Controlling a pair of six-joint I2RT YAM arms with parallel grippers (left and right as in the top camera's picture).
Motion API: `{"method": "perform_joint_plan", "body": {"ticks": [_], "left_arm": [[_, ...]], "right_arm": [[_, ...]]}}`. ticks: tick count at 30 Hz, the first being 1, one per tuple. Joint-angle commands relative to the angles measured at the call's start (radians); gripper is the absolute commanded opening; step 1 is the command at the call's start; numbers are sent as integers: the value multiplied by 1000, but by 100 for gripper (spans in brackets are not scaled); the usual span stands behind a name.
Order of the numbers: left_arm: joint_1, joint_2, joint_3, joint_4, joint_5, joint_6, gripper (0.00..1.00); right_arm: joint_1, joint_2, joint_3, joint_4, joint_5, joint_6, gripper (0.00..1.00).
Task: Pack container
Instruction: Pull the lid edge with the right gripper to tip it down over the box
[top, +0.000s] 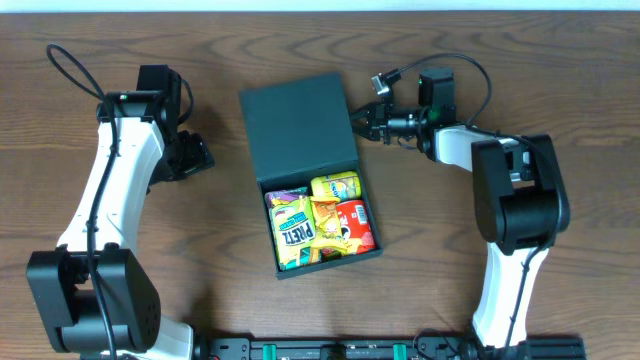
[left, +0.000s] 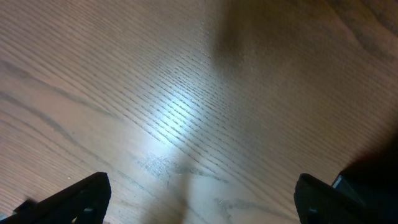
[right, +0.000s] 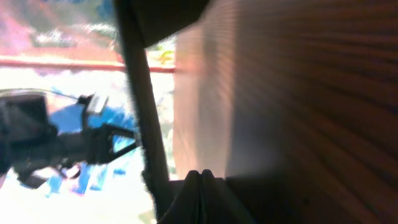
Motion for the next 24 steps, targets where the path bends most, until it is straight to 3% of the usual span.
{"method": "perform_joint_plan", "body": {"ticks": [1,13,24], "left_arm": [[3,4,-4,-2,0,-4,95],[3,4,-4,-2,0,-4,95],[3,5,-4,-2,0,-4,95]], "right_arm": [[24,5,5,47,-124,40,1],[94,-17,5,279,-150,40,1],[99,-179,5,298,-246,39,1]]}}
